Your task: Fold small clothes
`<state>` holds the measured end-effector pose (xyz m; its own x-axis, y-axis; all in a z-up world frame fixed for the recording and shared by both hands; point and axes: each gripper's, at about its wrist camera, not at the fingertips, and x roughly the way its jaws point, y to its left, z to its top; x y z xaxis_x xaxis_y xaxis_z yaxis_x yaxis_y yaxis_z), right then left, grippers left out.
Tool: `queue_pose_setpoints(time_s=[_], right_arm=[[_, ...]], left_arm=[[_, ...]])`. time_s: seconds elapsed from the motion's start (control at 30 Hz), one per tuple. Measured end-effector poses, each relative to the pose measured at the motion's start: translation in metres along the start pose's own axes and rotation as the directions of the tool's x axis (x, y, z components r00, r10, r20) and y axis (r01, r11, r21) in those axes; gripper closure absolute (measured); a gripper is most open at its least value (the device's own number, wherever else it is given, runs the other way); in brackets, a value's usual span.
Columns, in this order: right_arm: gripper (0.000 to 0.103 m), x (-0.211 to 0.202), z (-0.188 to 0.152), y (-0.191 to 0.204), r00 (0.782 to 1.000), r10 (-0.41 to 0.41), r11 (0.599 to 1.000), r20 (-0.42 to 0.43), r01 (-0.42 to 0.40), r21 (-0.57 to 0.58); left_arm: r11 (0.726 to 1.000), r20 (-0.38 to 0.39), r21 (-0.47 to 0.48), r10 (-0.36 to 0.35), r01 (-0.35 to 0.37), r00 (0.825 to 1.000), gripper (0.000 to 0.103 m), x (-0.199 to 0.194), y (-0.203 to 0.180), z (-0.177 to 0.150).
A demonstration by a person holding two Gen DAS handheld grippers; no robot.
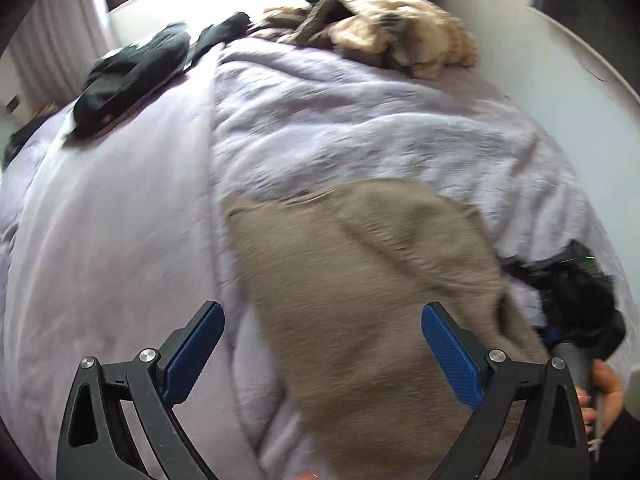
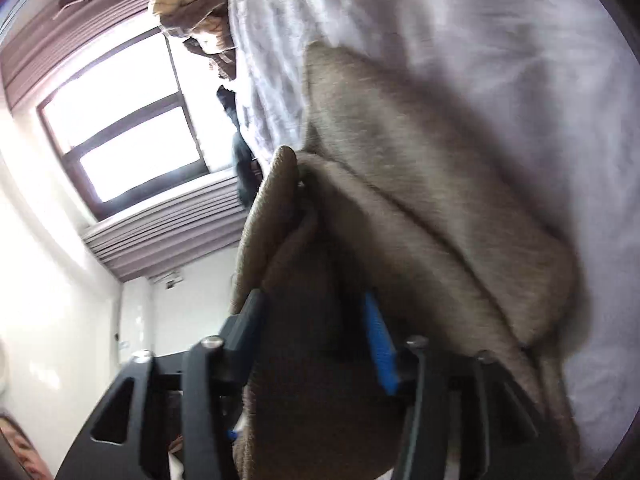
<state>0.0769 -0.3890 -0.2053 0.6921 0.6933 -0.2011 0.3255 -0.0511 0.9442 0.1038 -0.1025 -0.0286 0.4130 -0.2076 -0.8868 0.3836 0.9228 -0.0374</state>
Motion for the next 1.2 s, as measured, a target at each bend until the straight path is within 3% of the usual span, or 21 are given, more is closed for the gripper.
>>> queue_pose_setpoints(time_s=[0.03,0.13,0.23,0.3,0.33,0.4,0.43,0.47,0.5,0.53,0.6,0.7,0.77,0.83,0.87,0.9,0.97,1.0,1.03,1.07,1.2], right_arm=[[0.035,0.005,0.002,0.005,1.0,0.018,1.0,-0.008,-0.018,-0.005],[0.031,0.011,0.004,0.016,0.999,0.019,0.999,-0.045,-0.021,-0.039],[0.031,0.022,0.015,0.026,0.988,-0.11,0.989,-0.104,0.098,-0.114],[0.034,0.037,0.016,0.041,0.963,-0.221,0.961,-0.153,0.188,-0.204],[0.043,0.043,0.012,0.047,0.944,-0.285,0.936,-0.167,0.236,-0.261],[0.087,0.064,0.006,0.063,0.869,-0.469,0.831,-0.157,0.374,-0.411],[0.087,0.073,0.003,0.068,0.832,-0.538,0.774,-0.135,0.424,-0.47],[0.087,0.08,-0.005,0.082,0.798,-0.597,0.691,-0.08,0.461,-0.556],[0.087,0.082,-0.012,0.095,0.798,-0.6,0.649,-0.047,0.452,-0.611],[0.087,0.08,-0.02,0.108,0.815,-0.578,0.633,-0.032,0.424,-0.648],[0.088,0.062,-0.034,0.135,0.869,-0.494,0.62,0.003,0.355,-0.7],[0.088,0.03,-0.034,0.145,0.889,-0.451,0.607,0.08,0.371,-0.703],[0.087,-0.003,-0.036,0.118,0.874,-0.471,0.62,0.119,0.424,-0.66],[0.087,-0.021,-0.018,0.083,0.84,-0.527,0.668,0.13,0.504,-0.547],[0.087,-0.028,-0.004,0.055,0.819,-0.566,0.705,0.099,0.542,-0.457],[0.086,-0.025,0.003,0.042,0.811,-0.58,0.726,0.075,0.556,-0.406],[0.081,-0.033,0.003,0.031,0.836,-0.546,0.773,0.057,0.528,-0.352],[0.079,-0.037,0.0,0.035,0.839,-0.541,0.776,0.062,0.526,-0.348],[0.072,-0.04,-0.005,0.037,0.825,-0.56,0.758,0.074,0.546,-0.355],[0.071,-0.045,-0.01,0.043,0.796,-0.597,0.718,0.096,0.584,-0.378],[0.07,-0.068,-0.034,0.061,0.756,-0.638,0.641,0.148,0.628,-0.442]], left_arm=[[1.0,-0.022,-0.027,0.008,-0.008,1.0,0.004,0.006,0.01,-0.001],[0.995,-0.096,-0.089,0.028,-0.037,0.995,0.004,0.023,0.035,-0.01],[0.992,-0.153,-0.116,0.037,-0.055,0.988,0.004,0.038,0.05,-0.023],[0.987,-0.162,-0.144,0.046,-0.07,0.986,0.004,0.043,0.056,-0.029],[0.984,-0.162,-0.16,0.049,-0.075,0.986,0.004,0.045,0.06,-0.032],[0.977,-0.177,-0.192,0.062,-0.096,0.982,0.004,0.053,0.066,-0.034],[0.974,-0.184,-0.202,0.065,-0.102,0.981,0.004,0.056,0.068,-0.034],[0.973,-0.185,-0.209,0.062,-0.101,0.981,0.004,0.057,0.069,-0.032],[0.971,-0.177,-0.216,0.063,-0.101,0.982,0.004,0.056,0.068,-0.03],[0.97,-0.158,-0.22,0.066,-0.1,0.985,0.004,0.052,0.068,-0.027],[0.976,-0.109,-0.205,0.056,-0.078,0.992,0.004,0.045,0.063,-0.019],[0.985,-0.092,-0.169,0.032,-0.047,0.995,0.004,0.048,0.047,-0.013],[0.989,-0.117,-0.14,0.026,-0.042,0.993,0.004,0.062,0.035,-0.013],[0.993,-0.137,-0.108,0.026,-0.041,0.99,0.003,0.078,0.025,-0.016],[0.995,-0.154,-0.097,0.023,-0.039,0.988,0.003,0.086,0.02,-0.019],[0.994,-0.164,-0.098,0.022,-0.038,0.986,0.003,0.089,0.018,-0.02],[0.994,-0.159,-0.098,0.03,-0.046,0.987,0.003,0.086,0.018,-0.019],[0.995,-0.16,-0.089,0.032,-0.047,0.987,0.003,0.084,0.019,-0.02],[0.996,-0.165,-0.079,0.037,-0.051,0.986,0.003,0.081,0.02,-0.021],[0.996,-0.173,-0.071,0.041,-0.054,0.984,0.003,0.077,0.023,-0.022],[0.998,-0.206,-0.062,0.007,-0.02,0.979,0.003,0.062,0.036,-0.029]])
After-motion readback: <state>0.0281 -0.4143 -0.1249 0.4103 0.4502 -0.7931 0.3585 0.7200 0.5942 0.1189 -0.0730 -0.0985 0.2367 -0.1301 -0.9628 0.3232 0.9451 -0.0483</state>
